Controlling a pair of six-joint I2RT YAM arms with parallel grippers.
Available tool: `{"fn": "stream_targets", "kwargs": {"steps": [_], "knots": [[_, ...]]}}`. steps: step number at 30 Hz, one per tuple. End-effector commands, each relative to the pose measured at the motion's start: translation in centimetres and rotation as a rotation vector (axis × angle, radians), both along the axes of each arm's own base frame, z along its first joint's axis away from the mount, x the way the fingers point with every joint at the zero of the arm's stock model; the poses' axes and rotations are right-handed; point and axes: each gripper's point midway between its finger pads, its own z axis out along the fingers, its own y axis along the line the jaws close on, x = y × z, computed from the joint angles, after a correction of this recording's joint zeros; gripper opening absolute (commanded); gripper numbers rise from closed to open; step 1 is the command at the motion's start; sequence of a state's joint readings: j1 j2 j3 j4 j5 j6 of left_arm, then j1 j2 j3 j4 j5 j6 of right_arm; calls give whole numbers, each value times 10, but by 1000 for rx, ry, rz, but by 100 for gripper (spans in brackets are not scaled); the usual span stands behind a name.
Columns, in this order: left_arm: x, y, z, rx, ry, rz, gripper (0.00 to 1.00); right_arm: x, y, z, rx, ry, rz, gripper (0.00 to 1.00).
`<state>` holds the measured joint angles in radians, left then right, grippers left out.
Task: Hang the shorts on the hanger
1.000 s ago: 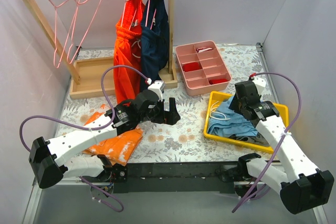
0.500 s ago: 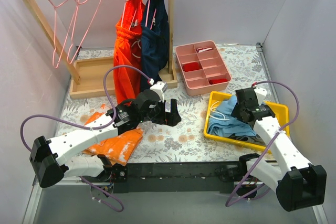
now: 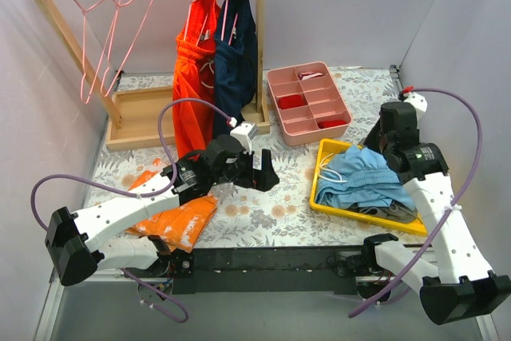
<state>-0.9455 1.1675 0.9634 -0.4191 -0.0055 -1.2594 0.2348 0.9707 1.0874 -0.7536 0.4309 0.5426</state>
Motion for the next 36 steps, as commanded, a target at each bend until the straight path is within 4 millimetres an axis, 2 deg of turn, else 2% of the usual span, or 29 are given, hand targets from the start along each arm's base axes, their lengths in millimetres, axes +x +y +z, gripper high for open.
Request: {"fn": "stream_targets", "kwargs": {"steps": [1, 2, 3, 4, 5, 6, 7, 8, 9, 10, 11, 13, 14, 16, 17, 19, 20, 22, 27, 31, 34, 36], "knots": [[2, -25, 19, -80, -63, -104, 98, 1, 14, 43, 53, -71, 82, 1], [3, -29, 18, -83, -58, -112, 98, 1, 17, 35, 57, -46, 94, 1], [4, -38, 14, -85, -48, -134, 98, 1, 18, 26, 61, -25, 89, 18], [5, -43, 15, -95, -51, -152, 98, -2, 17, 7, 56, 20, 85, 30], [5, -49, 14, -98, -59, -170, 98, -3, 15, -2, 55, 31, 70, 41], [6, -59, 18, -129, -76, -199, 98, -4, 15, -7, 65, 34, 62, 56], [8, -68, 2, -100, -57, -219, 98, -7, 16, -19, 67, 55, 64, 59], [7, -82, 12, -110, -82, -250, 98, -7, 18, -18, 80, 42, 70, 62], [10, -90, 10, -87, -109, -263, 98, -7, 18, -18, 81, 42, 67, 65], [4, -106, -3, -54, -113, -296, 98, -7, 16, -16, 80, 38, 59, 65], [6, -117, 6, -60, -147, -307, 98, -8, 12, -15, 68, 38, 43, 65], [13, -132, 5, -19, -219, -308, 94, -12, 6, -11, 62, 35, 13, 66], [13, -147, -2, -1, -229, -324, 90, -13, 2, -6, 54, 22, -10, 66], [15, -159, -9, 30, -262, -343, 83, -18, -3, 0, 61, 3, -43, 68], [16, -167, -23, 57, -262, -356, 76, -20, -6, 5, 57, -10, -60, 68], [18, -179, -24, 72, -318, -366, 69, -27, -11, 13, 57, -28, -84, 70], [19, -183, -37, 98, -318, -372, 65, -29, -14, 16, 58, -39, -103, 70], [18, -190, -46, 123, -341, -391, 61, -35, -17, 28, 67, -70, -115, 71], [35, -195, -80, 207, -390, -359, 61, -41, -18, 47, 80, -116, -113, 72], [43, -201, -96, 258, -437, -358, 65, -42, -13, 45, 98, -116, -86, 72], [45, -209, -98, 259, -491, -365, 65, -41, -10, 41, 103, -110, -75, 72], [48, -212, -99, 267, -504, -363, 59, -40, -9, 39, 103, -105, -71, 72]]}}
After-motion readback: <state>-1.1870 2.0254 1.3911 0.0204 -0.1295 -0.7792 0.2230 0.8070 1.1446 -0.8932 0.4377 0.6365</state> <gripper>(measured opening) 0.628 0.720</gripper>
